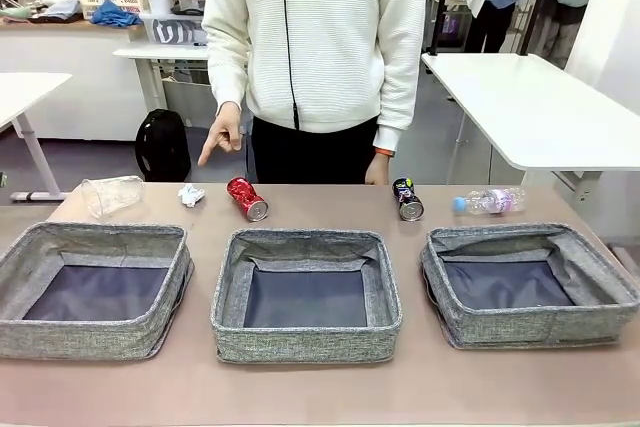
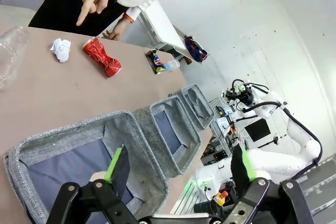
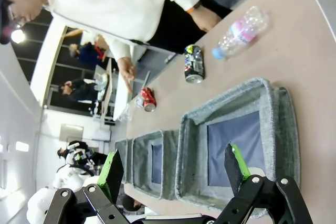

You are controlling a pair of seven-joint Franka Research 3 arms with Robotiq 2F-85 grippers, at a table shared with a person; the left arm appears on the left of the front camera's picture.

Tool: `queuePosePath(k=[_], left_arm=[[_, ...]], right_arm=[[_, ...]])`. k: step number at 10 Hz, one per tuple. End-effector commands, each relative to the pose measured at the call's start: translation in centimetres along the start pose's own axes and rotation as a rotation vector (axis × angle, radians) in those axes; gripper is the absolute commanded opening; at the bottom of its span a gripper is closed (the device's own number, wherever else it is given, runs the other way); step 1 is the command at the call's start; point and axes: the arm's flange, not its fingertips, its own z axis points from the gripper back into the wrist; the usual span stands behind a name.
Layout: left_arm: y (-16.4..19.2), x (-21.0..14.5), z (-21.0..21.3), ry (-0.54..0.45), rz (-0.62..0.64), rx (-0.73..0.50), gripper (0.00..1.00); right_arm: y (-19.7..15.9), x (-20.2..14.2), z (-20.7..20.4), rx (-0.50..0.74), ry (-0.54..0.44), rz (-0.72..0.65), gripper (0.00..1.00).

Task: Sort the waste into the appropriate baskets.
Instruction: Pick up the waste item pointed out by the person.

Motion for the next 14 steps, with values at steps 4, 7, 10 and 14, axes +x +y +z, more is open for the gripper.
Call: queuePosePath(k=[4, 7, 10, 14], left_arm=[[-2.1, 1.6, -4.5, 0.124, 0.008, 0.249, 1.00], [-6.8, 3.7, -21.3, 0.496, -0.202, 0.596, 1.00], [-9.0, 3.3, -23.2, 0.385, -0.256, 0.570, 1.00], [-7.4, 4.0, -27.1, 0.304, -0.156, 0.769, 1.00]], right_arm=[[-0.1, 0.5, -0.2, 0.023, -0.017, 0.028, 1.00], [-0.1, 0.5, -0.2, 0.023, -0.017, 0.028, 1.00], [-0.1, 0.5, -0.2, 0.023, -0.017, 0.028, 1.00], [-0.1, 0.5, -0.2, 0.023, -0.017, 0.028, 1.00]])
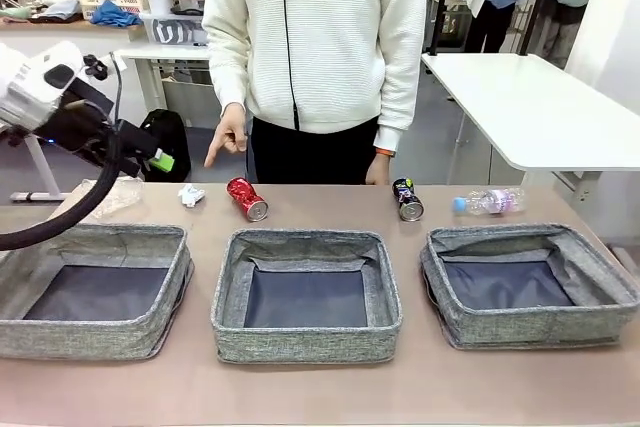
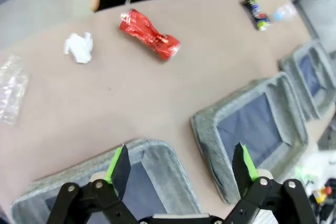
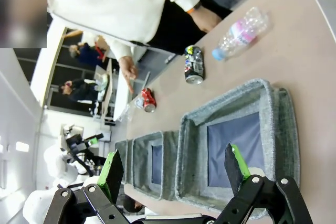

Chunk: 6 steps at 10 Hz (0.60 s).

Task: Sort the waste into the appropriate baskets.
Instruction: Pick up the waste item pointed out by the person.

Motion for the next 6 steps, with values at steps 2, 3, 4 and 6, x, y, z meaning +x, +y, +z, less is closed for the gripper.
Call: queuePosePath(k=[2, 3, 4, 6], left_arm=[[1.5, 3.9, -4.4, 0.052, 0.158, 0.204, 1.00], [2.2, 4.9, -5.0, 0.063, 0.200, 0.247, 1.00], [2.9, 5.8, -5.8, 0.087, 0.232, 0.284, 1.00], [4.3, 7.2, -8.0, 0.131, 0.267, 0.355, 1.00]], right_arm=[[-0.1, 0.4, -0.1, 0.023, -0.017, 0.028, 1.00], [-0.1, 0.4, -0.1, 0.023, -0.017, 0.028, 1.00], [-0.1, 0.4, -0.1, 0.023, -0.017, 0.028, 1.00], [-0.1, 0.4, -0.1, 0.023, -0.017, 0.028, 1.00]])
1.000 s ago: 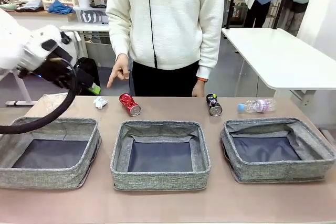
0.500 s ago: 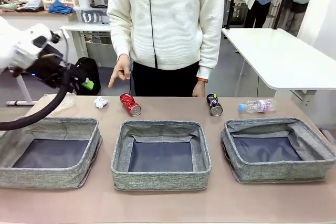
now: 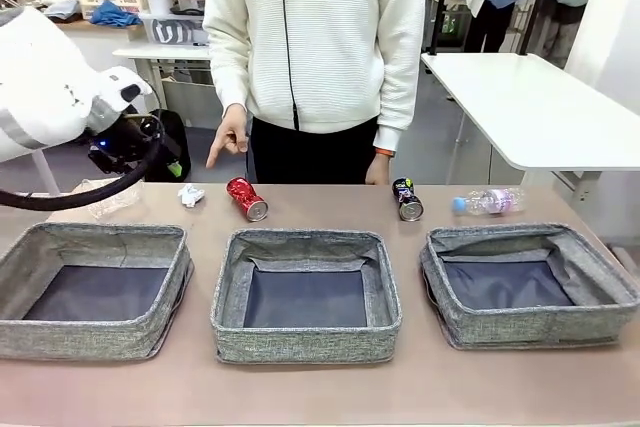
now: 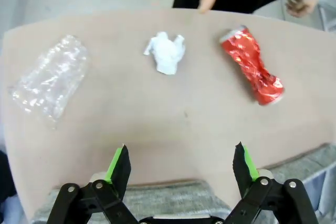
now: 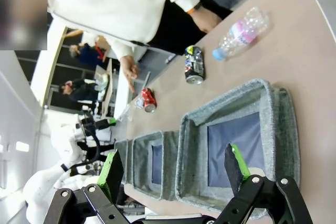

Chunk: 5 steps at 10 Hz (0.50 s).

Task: Sort the waste into the appropriate baskets.
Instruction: Pick up the waste item pointed out by the person.

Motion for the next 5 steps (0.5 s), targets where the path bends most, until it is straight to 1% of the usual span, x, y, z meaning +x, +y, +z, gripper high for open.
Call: queuePosePath(k=[1, 3, 4, 5], left_arm=[[-1.2, 2.5, -0.9, 0.051, 0.046, 0.063, 1.00], [-1.3, 4.3, -3.9, 0.037, 0.076, 0.094, 1.00], [-1.2, 5.2, -5.4, -0.024, 0.114, 0.141, 1.00], [-1.3, 5.9, -7.2, 0.026, 0.085, 0.090, 1.00]], right_arm=[[-0.1, 0.3, -0.2, 0.022, -0.017, 0.028, 1.00], [-0.1, 0.3, -0.2, 0.022, -0.017, 0.028, 1.00], [-0.1, 0.3, -0.2, 0.022, -0.017, 0.028, 1.00], [-0.1, 0.3, -0.2, 0.022, -0.017, 0.028, 1.00]])
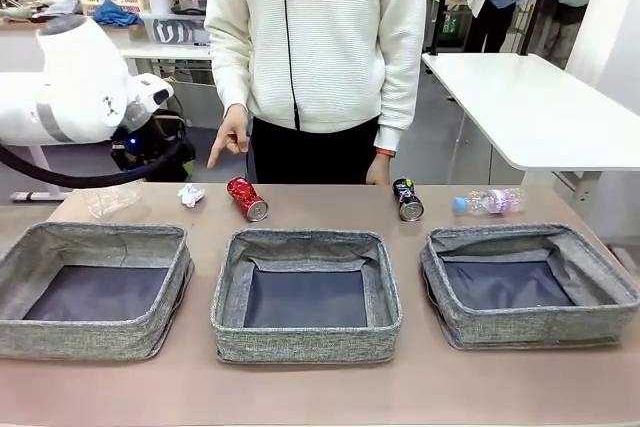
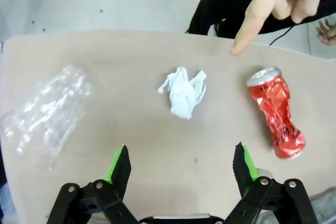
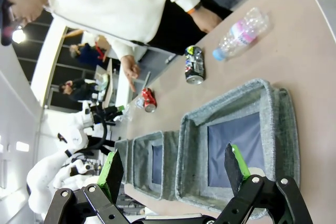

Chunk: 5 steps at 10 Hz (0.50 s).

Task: Sort the waste into the appropriate baskets.
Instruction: Pick up the waste item pointed out by the person.

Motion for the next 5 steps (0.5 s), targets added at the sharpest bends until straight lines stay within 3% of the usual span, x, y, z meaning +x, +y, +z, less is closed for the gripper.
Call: queuePosePath(k=[1, 5], left_arm=[[-1.1, 1.8, -3.3, 0.044, 0.003, -0.003, 1.00], [-1.1, 2.0, -7.8, 0.093, -0.010, 0.026, 1.00]], right_arm=[[-0.1, 0.3, -0.2, 0.021, -0.017, 0.027, 1.00], [-0.1, 0.3, -0.2, 0.021, -0.017, 0.027, 1.00]])
